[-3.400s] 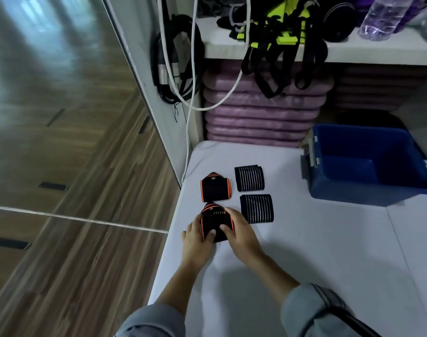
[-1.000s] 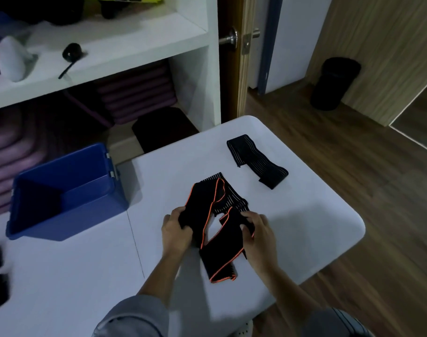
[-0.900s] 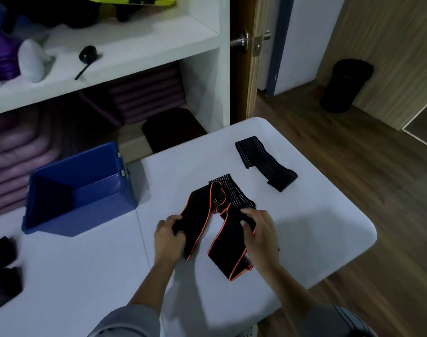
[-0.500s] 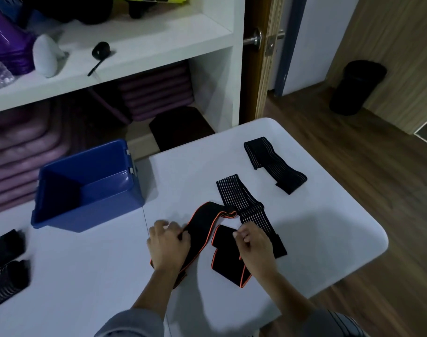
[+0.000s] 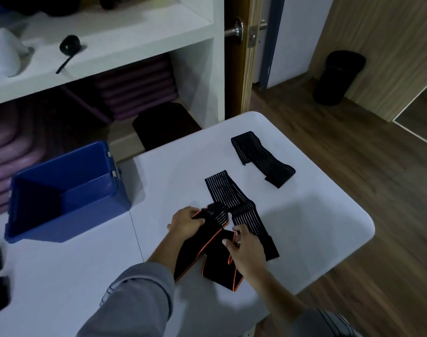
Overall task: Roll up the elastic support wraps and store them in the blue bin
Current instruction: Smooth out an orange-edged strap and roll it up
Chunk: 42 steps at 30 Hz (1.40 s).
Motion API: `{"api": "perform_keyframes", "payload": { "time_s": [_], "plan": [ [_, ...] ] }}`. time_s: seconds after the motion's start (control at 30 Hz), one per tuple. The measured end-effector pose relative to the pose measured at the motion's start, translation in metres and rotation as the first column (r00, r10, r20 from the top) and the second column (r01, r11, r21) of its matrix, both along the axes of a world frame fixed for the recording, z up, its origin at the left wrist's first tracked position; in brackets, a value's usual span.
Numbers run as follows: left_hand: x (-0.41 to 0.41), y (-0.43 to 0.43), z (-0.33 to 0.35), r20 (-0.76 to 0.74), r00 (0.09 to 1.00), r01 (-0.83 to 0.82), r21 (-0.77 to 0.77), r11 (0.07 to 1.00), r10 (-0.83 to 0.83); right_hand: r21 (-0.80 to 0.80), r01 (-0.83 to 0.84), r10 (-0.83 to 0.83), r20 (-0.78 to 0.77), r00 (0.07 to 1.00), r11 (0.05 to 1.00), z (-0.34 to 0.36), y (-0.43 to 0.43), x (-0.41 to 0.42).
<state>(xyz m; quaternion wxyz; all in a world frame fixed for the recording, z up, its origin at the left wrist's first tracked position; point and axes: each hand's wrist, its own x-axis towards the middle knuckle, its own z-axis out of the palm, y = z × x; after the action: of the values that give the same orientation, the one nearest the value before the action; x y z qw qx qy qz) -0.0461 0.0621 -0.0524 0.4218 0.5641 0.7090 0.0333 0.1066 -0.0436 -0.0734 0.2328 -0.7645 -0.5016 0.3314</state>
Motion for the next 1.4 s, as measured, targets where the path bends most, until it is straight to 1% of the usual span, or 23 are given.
{"api": "perform_keyframes", "payload": {
  "time_s": [0.1,0.17,0.2,0.33,0.4,0.43,0.5,0.63,0.73,0.77,0.83,0.97,1.03,1.13,1.23,1.3,1.4],
  "plan": [
    [-0.008,-0.008,0.006,0.169,0.969,-0.175,-0.044,0.984,0.18,0.061,0.033,-0.033,0.007,0.999,0.998,-0.001,-0.001,0.001],
    [-0.016,-0.011,0.006,0.217,0.934,-0.28,-0.056,0.959,0.285,0.109,0.042,-0.047,0.043,0.998,0.993,-0.002,-0.004,0.007],
    [-0.019,-0.012,0.007,0.232,0.923,-0.301,-0.062,0.952,0.307,0.109,0.03,-0.038,0.068,0.997,0.994,-0.003,-0.007,0.011],
    [-0.024,-0.016,0.011,0.24,0.904,-0.348,-0.066,0.935,0.354,0.017,-0.075,0.07,0.177,0.982,0.997,-0.007,-0.026,0.03],
    [-0.024,-0.016,0.014,0.197,0.912,-0.353,-0.07,0.933,0.359,0.018,-0.092,0.088,0.166,0.982,0.996,-0.01,-0.034,0.033],
    [-0.025,-0.017,0.013,0.178,0.905,-0.382,-0.057,0.922,0.386,0.034,-0.096,0.089,0.157,0.983,0.995,-0.01,-0.037,0.033],
    [-0.027,-0.025,0.013,0.222,0.867,-0.449,-0.043,0.892,0.447,0.074,-0.108,0.096,0.141,0.985,0.991,-0.01,-0.04,0.033],
    [-0.037,-0.041,0.014,0.224,0.887,-0.435,0.107,0.894,0.405,0.109,-0.146,0.139,0.073,0.988,0.983,-0.005,-0.046,0.031],
    [-0.043,-0.048,0.016,0.267,0.883,-0.431,0.137,0.892,0.386,0.008,-0.225,0.224,0.057,0.973,0.974,-0.004,-0.049,0.029],
    [-0.045,-0.051,0.017,0.28,0.885,-0.421,0.143,0.896,0.371,-0.008,-0.229,0.229,0.058,0.972,0.973,-0.005,-0.05,0.028],
    [-0.049,-0.055,0.021,0.314,0.884,-0.406,0.148,0.902,0.347,0.004,-0.176,0.176,0.049,0.983,0.984,-0.003,-0.051,0.025],
    [-0.06,-0.06,0.033,0.402,0.856,-0.408,0.136,0.903,0.326,0.135,-0.035,0.03,0.036,0.999,0.99,0.013,-0.051,0.017],
    [-0.067,-0.062,0.04,0.456,0.833,-0.408,0.126,0.904,0.312,0.203,0.013,-0.021,0.037,0.999,0.979,0.026,-0.049,0.012],
    [-0.075,-0.063,0.054,0.542,0.788,-0.408,0.104,0.907,0.293,0.294,0.073,-0.075,-0.005,0.997,0.953,0.05,-0.04,-0.001],
    [-0.08,-0.061,0.073,0.613,0.744,-0.415,0.109,0.903,0.267,0.306,0.126,-0.102,-0.095,0.99,0.944,0.077,-0.027,-0.014],
    [-0.083,-0.06,0.089,0.664,0.707,-0.416,0.113,0.902,0.243,0.348,0.133,-0.08,-0.163,0.983,0.928,0.094,-0.017,-0.019],
    [-0.087,-0.06,0.112,0.732,0.653,-0.416,0.133,0.9,0.193,0.427,0.135,-0.055,-0.195,0.979,0.894,0.116,-0.005,-0.027]
  ]
}}
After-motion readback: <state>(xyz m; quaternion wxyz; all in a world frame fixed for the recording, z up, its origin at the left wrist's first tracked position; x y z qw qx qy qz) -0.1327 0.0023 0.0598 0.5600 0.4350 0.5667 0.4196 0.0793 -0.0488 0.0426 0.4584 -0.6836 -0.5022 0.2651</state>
